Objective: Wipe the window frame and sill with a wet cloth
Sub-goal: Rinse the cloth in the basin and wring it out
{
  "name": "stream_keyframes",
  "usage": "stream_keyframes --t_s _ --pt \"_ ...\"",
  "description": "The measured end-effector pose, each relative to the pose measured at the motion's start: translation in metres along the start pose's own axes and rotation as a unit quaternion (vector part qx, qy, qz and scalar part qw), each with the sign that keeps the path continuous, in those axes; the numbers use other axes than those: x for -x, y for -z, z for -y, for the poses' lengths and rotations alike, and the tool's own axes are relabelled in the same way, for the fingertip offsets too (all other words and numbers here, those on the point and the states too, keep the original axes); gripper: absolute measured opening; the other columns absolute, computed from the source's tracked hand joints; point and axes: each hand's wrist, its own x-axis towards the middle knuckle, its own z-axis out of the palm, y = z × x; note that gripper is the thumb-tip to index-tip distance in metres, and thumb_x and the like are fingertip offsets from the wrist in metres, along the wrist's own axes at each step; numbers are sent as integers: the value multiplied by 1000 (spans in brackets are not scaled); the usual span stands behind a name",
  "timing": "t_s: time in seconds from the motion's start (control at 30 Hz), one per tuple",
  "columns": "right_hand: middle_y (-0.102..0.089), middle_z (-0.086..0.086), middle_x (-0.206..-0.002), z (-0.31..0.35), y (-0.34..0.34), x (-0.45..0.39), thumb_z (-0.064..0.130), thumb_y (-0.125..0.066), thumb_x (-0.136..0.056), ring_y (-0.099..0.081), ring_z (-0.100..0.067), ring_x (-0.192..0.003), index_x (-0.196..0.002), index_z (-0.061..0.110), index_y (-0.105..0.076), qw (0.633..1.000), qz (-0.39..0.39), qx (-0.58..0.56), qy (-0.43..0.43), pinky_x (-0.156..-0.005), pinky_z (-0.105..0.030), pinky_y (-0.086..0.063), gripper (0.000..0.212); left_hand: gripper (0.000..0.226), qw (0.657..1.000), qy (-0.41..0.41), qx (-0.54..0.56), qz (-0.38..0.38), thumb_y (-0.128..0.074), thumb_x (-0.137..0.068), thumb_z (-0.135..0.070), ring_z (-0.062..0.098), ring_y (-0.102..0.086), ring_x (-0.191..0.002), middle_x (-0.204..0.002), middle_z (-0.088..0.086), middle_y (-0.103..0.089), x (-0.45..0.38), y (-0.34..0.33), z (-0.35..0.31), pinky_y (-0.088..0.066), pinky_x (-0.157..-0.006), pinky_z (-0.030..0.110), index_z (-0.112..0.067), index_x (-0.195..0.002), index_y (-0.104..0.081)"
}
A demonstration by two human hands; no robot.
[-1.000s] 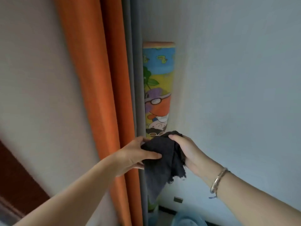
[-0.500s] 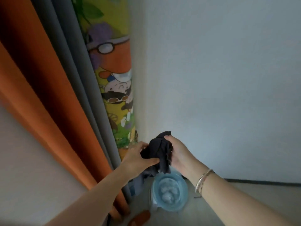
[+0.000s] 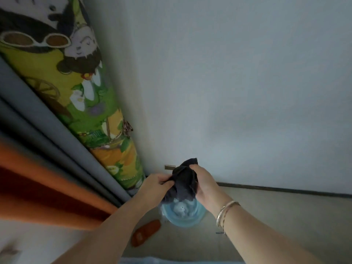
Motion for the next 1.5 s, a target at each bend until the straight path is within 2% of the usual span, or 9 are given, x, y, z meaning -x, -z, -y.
stream_keyframes --t_s 0.2,0.3,0.47,0.87,0.97,1.1,1.27,1.4,1.5 --pt "-68 -16 -102 -37 -4 -84 40 -63 -68 -65 -33 -95 -107 12 -64 999 -21 33 -37 -86 -47 -54 48 23 998 67 -10 -11 -49 -96 -12 20 -67 -84 -92 17 -73 -45 -13 61 -50 -70 25 -6 -95 -71" --pt "-65 -16 -106 -45 -12 -104 37 -58 -81 -62 -32 -98 -107 14 -60 997 -45 42 -42 -85 -46 -54 35 25 997 75 14 -9 -48 -96 -12 22 -66 -73 -78 12 -72 -66 -13 90 -45 -64 24 -18 -93 -72" --pt "-62 -16 -105 -66 -24 -169 28 -52 -88 -60 -33 -97 -106 13 -57 993 -96 67 -23 -88 -48 -52 24 26 995 83 32 43 -46 -96 -10 21 -49 -56 -58 6 -55 -116 -14 140 -37 -58 31 -6 -82 -67" --pt "-61 -13 -112 -227 59 -433 25 -46 -87 -57 -29 -102 -112 4 -59 963 -137 232 11 -92 -36 -46 35 37 988 89 -97 77 -46 -95 -3 -1 -38 -57 -63 -6 -43 -268 -117 337 -33 -43 3 -19 -62 -41" --pt "-59 -13 -111 -260 86 -479 15 -40 -95 -55 -25 -97 -117 -5 -55 959 -119 258 -8 -83 -30 -44 33 35 982 83 -158 58 -52 -90 -11 5 -43 -57 -63 -3 -47 -305 -146 382 -34 -47 11 -20 -58 -44" --pt "-63 -16 -112 -297 128 -530 26 -40 -93 -60 -32 -103 -118 6 -58 974 -87 208 -35 -96 -44 -48 36 31 981 97 -159 55 -57 -86 -14 17 -61 -80 -77 2 -62 -335 -181 427 -41 -66 20 -23 -56 -54" --pt "-51 -9 -58 -295 150 -511 3 -38 -93 -49 -19 -55 -77 6 -51 982 -53 178 -30 -44 -23 -41 21 23 987 129 -92 41 -52 -93 -12 20 -58 -112 -115 5 -65 -327 -204 453 -41 -90 20 -15 -107 -70" --pt "-44 -5 -66 -285 158 -505 -4 -37 -86 -42 -13 -56 -78 13 -51 938 -5 346 21 -48 -22 -35 23 25 984 135 -103 45 -50 -92 -8 17 -59 -110 -117 5 -66 -319 -218 448 -38 -80 14 -17 -105 -69" --pt "-48 -2 -77 -266 155 -483 -4 -36 -88 -38 -5 -61 -94 12 -58 860 61 501 72 -54 -19 -36 28 21 984 137 -102 44 -53 -91 -8 18 -61 -101 -105 8 -67 -316 -222 422 -40 -73 16 -16 -101 -69"
